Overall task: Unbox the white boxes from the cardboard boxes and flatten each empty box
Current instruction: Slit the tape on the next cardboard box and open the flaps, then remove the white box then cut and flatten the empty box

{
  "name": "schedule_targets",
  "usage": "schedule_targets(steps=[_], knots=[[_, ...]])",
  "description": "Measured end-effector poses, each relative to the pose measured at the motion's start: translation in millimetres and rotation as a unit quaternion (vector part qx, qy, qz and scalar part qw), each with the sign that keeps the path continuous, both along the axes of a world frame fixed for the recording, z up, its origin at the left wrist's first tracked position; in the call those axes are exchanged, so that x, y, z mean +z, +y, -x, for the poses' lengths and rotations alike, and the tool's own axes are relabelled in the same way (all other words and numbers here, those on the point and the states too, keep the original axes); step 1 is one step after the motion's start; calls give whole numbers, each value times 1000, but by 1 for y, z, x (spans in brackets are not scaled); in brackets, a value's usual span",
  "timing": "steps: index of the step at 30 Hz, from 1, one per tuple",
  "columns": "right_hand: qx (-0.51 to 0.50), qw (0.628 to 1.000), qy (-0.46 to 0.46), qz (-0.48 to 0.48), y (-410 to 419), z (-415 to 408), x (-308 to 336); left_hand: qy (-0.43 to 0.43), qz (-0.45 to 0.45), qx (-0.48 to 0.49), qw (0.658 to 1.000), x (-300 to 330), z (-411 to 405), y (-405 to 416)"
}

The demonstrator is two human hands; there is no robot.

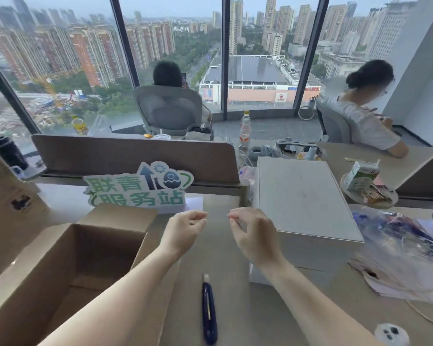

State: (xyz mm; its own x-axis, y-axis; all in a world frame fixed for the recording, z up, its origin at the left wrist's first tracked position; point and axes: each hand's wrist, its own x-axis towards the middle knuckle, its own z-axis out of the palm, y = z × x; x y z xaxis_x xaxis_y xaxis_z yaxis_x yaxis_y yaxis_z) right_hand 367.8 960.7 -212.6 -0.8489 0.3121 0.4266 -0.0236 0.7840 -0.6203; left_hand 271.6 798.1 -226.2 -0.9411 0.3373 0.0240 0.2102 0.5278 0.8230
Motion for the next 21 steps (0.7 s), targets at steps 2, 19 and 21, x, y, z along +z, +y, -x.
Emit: schedule_targets(steps=[2, 19, 21], knots=[[47, 999, -15, 3, -40, 2, -13, 15, 28, 27, 999, -4, 1, -51], [-70, 966, -198, 152, -305, -21, -118, 12, 180, -12, 984, -98, 46, -437], [-100, 953, -215, 188, -320, -36, -117, -15, 172, -54, 984, -108, 44, -455]])
